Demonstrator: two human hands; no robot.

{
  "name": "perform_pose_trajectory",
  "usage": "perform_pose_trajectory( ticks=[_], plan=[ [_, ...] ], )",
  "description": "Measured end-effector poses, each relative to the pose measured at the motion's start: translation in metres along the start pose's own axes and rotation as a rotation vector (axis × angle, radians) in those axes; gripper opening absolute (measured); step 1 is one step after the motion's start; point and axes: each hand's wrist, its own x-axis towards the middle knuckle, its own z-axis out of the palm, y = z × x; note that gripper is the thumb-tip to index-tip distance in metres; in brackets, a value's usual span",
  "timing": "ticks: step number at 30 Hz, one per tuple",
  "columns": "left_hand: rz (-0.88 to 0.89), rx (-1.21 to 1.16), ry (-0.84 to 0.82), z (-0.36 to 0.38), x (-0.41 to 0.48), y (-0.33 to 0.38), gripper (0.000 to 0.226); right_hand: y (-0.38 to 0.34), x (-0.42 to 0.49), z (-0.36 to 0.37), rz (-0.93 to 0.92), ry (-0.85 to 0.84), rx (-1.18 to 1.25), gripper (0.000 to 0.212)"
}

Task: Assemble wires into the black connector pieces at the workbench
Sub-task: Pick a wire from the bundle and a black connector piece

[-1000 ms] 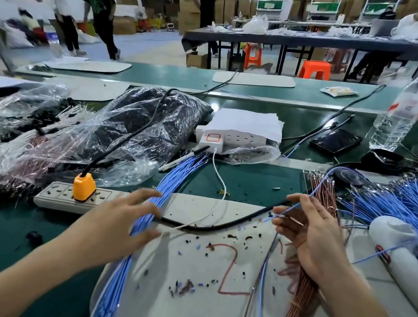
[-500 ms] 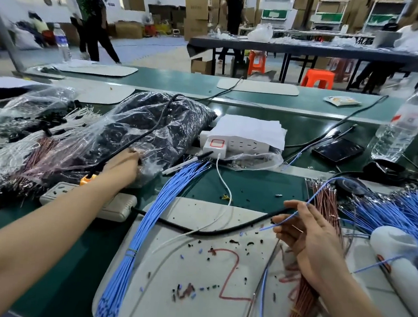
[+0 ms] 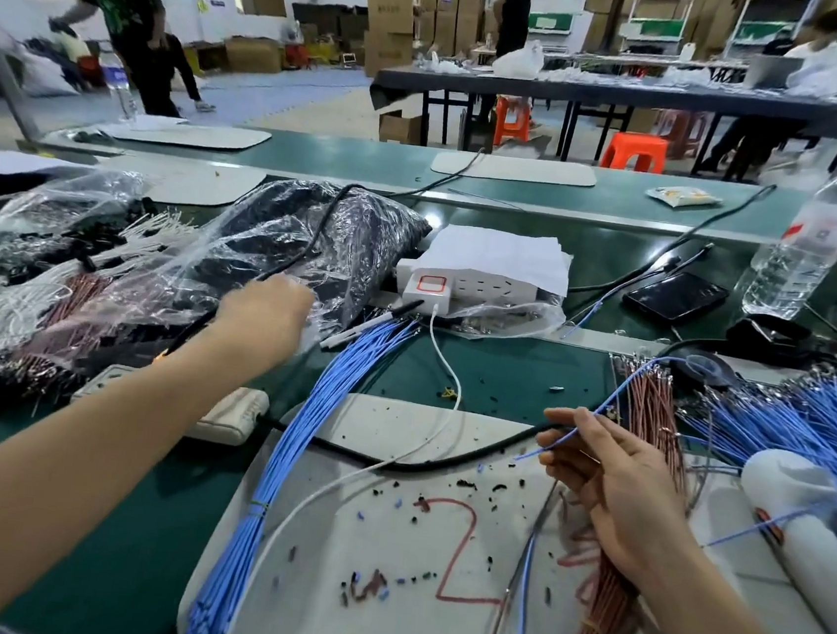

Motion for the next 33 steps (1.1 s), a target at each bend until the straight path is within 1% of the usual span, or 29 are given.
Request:
perform_pose_trajectory(
  ticks=[1, 2, 3, 4, 5, 6, 7, 8, 10, 13, 16, 19, 22, 26, 28, 30, 33],
  plan=[
    [0.035, -0.011, 0.11, -0.008, -0.005, 0.006, 0.008, 0.001, 0.0, 0.0, -0.009, -0.01, -0.016, 0.026],
    [0.099, -0.083, 0.221, -0.015, -0.011, 0.014, 0.007, 0.001, -0.001, 0.001, -0.022, -0.02, -0.034, 0.027],
    [0.192, -0.223, 0.296, -0.02, -0.018, 0.025, 0.009, 0.001, -0.002, 0.002, -0.038, -0.03, -0.057, 0.027],
    [0.297, -0.436, 0.309, -0.023, -0.027, 0.039, 0.012, 0.002, -0.004, 0.004, -0.062, -0.044, -0.082, 0.029],
    [0.381, -0.688, 0.258, -0.025, -0.038, 0.055, 0.013, 0.003, -0.006, 0.006, -0.099, -0.059, -0.111, 0.03],
    [0.431, -0.924, 0.168, -0.024, -0.049, 0.073, 0.015, 0.003, -0.008, 0.009, -0.15, -0.07, -0.147, 0.031],
    [0.454, -1.094, 0.086, -0.019, -0.059, 0.09, 0.017, 0.004, -0.01, 0.012, -0.219, -0.072, -0.193, 0.03],
    [0.455, -1.201, 0.042, -0.012, -0.067, 0.106, 0.019, 0.005, -0.013, 0.015, -0.302, -0.059, -0.249, 0.028],
    [0.415, -1.358, 0.013, 0.004, -0.077, 0.129, 0.02, 0.005, -0.016, 0.018, -0.463, 0.019, -0.346, 0.023],
    [0.333, -1.595, -0.054, 0.021, -0.081, 0.145, 0.023, 0.003, -0.016, 0.015, -0.584, 0.171, -0.39, 0.023],
    [0.286, -1.646, -0.073, 0.031, -0.085, 0.15, 0.023, 0.002, -0.017, 0.014, -0.61, 0.241, -0.374, 0.024],
    [0.343, -1.693, -0.104, 0.033, -0.089, 0.151, 0.025, 0.004, -0.02, 0.017, -0.647, 0.262, -0.378, 0.024],
    [0.42, -1.609, 0.008, 0.034, -0.09, 0.15, 0.025, 0.005, -0.023, 0.02, -0.707, 0.27, -0.401, 0.024],
    [0.443, -1.541, 0.076, 0.035, -0.089, 0.148, 0.019, 0.002, -0.029, 0.022, -0.799, 0.24, -0.413, 0.023],
    [0.441, -1.547, 0.086, 0.035, -0.089, 0.147, 0.02, 0.003, -0.031, 0.023, -0.856, 0.214, -0.429, 0.024],
    [0.435, -1.559, 0.09, 0.035, -0.089, 0.147, 0.023, 0.004, -0.031, 0.024, -0.917, 0.201, -0.498, 0.023],
    [0.432, -1.573, 0.078, 0.035, -0.089, 0.147, 0.024, 0.006, -0.032, 0.023, -0.946, 0.181, -0.557, 0.024]
  ],
)
